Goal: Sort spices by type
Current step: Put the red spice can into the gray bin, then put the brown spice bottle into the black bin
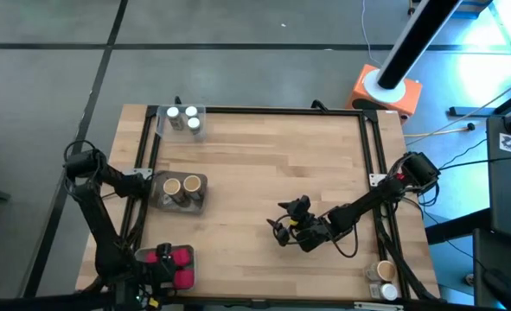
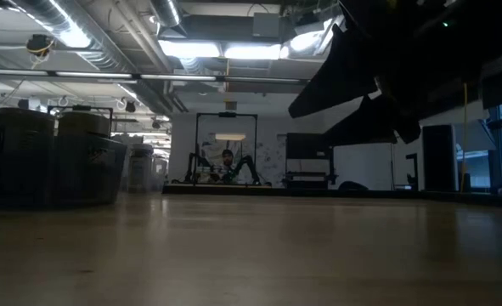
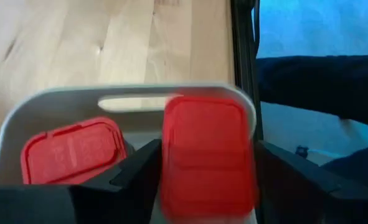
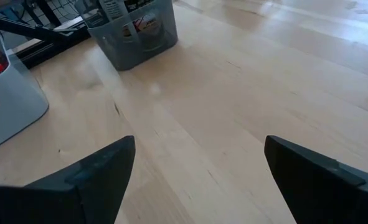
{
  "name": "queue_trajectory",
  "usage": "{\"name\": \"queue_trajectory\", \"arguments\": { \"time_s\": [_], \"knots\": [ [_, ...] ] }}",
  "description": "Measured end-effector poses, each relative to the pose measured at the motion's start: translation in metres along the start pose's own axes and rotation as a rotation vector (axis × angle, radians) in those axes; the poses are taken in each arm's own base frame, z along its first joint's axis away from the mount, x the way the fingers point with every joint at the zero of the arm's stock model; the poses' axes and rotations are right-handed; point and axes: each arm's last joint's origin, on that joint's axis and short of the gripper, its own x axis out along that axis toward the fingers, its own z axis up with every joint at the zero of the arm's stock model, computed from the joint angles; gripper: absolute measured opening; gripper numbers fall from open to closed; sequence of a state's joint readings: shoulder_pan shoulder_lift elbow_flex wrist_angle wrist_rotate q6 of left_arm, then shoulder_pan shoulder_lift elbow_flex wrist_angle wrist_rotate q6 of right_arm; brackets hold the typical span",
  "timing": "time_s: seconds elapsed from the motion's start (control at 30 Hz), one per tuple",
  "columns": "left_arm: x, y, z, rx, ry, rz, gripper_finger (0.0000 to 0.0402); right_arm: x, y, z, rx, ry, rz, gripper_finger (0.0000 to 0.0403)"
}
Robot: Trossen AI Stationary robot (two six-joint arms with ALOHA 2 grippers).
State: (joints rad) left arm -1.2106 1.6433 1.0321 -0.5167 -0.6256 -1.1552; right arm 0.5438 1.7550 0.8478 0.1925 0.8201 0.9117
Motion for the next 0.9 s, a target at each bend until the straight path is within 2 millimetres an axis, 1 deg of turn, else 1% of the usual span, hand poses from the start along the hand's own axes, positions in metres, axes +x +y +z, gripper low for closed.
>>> {"name": "queue_trajectory", "arguments": {
  "time_s": [0.1, 0.2, 0.27, 0.4, 0.47, 0.6, 0.67, 0.73, 0.9],
  "knots": [
    [0.0, 0.0, -0.001, 0.0, 0.029, -0.012, 0.0249, 0.0, 0.0, 0.0, 0.0, 0.0, 0.0, 0.0358],
    [-0.004, 0.0, 0.001, -0.017, 0.069, -0.039, 0.0249, 0.0, 0.0, 0.0, 0.0, 0.0, 0.0, 0.0358],
    [-0.011, 0.001, 0.005, -0.035, 0.075, -0.064, 0.0248, 0.0, 0.0, 0.0, 0.0, 0.0, 0.0, 0.0358],
    [-0.033, 0.01, 0.019, -0.059, 0.059, -0.093, 0.0245, 0.0, 0.0, 0.0, 0.0, 0.005, 0.003, 0.0358],
    [-0.043, 0.018, 0.025, -0.054, -0.005, -0.058, 0.0245, 0.0, 0.0, 0.0, 0.0, 0.022, 0.016, 0.0358],
    [-0.055, 0.03, 0.038, -0.019, -0.25, 0.062, 0.0245, 0.0, 0.001, -0.001, 0.013, 0.046, 0.04, 0.0358],
    [-0.055, 0.032, 0.043, 0.012, -0.347, 0.113, 0.0245, 0.0, 0.003, 0.0, 0.025, 0.049, 0.059, 0.0358],
    [-0.052, 0.034, 0.048, 0.036, -0.397, 0.165, 0.0245, 0.0, 0.004, 0.0, 0.006, 0.07, 0.089, 0.0358],
    [-0.031, 0.048, 0.057, 0.033, -0.418, 0.268, 0.0245, -0.002, 0.01, 0.002, -0.067, 0.109, 0.15, 0.0358]
  ]
}}
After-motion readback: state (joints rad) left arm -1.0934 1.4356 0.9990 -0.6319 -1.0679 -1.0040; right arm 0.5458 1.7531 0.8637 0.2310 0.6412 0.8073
